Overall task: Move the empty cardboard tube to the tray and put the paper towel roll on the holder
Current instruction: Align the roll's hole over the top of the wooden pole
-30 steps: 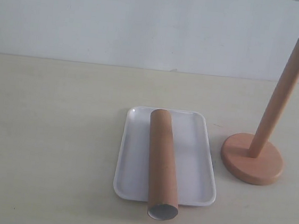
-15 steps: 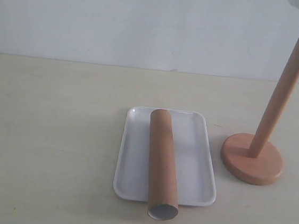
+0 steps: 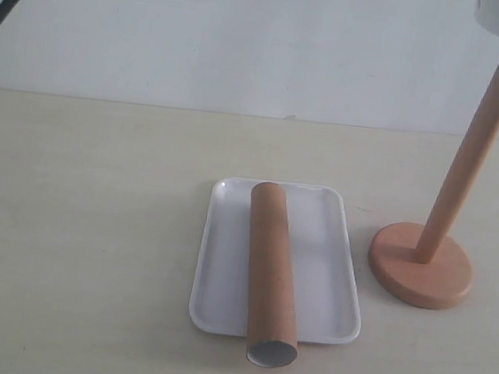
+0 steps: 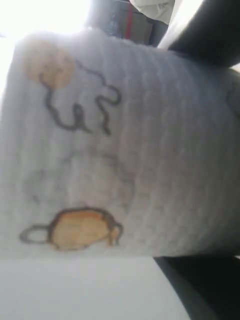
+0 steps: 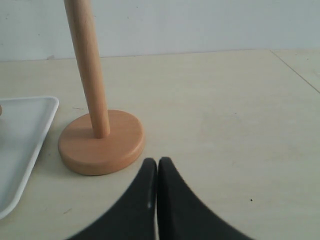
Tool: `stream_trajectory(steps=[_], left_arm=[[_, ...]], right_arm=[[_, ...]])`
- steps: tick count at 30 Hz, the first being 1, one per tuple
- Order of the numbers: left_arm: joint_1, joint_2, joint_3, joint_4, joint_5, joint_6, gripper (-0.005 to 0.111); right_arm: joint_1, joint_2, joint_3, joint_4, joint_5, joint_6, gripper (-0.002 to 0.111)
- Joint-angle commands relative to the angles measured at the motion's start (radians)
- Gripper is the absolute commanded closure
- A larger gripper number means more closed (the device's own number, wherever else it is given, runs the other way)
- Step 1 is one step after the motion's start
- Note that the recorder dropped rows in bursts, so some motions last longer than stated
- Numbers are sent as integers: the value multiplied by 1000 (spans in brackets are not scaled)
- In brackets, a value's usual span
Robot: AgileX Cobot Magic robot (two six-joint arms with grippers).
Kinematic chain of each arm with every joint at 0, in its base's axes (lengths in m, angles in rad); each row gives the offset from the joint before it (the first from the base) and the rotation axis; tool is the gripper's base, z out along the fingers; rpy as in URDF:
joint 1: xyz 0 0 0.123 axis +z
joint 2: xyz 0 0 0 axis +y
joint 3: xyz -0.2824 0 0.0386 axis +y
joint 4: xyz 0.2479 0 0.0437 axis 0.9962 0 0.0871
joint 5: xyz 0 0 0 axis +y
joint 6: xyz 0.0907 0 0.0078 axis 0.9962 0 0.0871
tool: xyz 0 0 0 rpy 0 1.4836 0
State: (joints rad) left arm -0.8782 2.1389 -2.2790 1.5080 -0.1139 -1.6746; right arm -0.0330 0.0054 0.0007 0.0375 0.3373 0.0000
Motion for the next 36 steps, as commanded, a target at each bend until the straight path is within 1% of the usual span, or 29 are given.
stream_trajectory(steps=[1,5,10,22,24,27,33,36], left_arm=[[-6,-4,-8,106,-43,-148,103],[-6,-15,-8,236,-61,-272,103],[-6,-19,-8,236,-77,-333,103],[17,-19,53,236,-81,-333,103],[21,-19,59,236,-110,-309,103],[21,-19,76,236,-117,-248,103],[21,-19,120,236,-93,-162,103],[21,-19,150,236,-93,-150,103]], right_arm=[[-5,-5,-1,1,-2,0,108],[-5,-5,-1,1,-2,0,108],[-5,-5,-1,1,-2,0,108],[-5,-5,-1,1,-2,0,108],[-5,-5,-1,1,-2,0,108],[-5,-5,-1,1,-2,0,108],[-5,-5,-1,1,-2,0,108],[-5,-5,-1,1,-2,0,108]])
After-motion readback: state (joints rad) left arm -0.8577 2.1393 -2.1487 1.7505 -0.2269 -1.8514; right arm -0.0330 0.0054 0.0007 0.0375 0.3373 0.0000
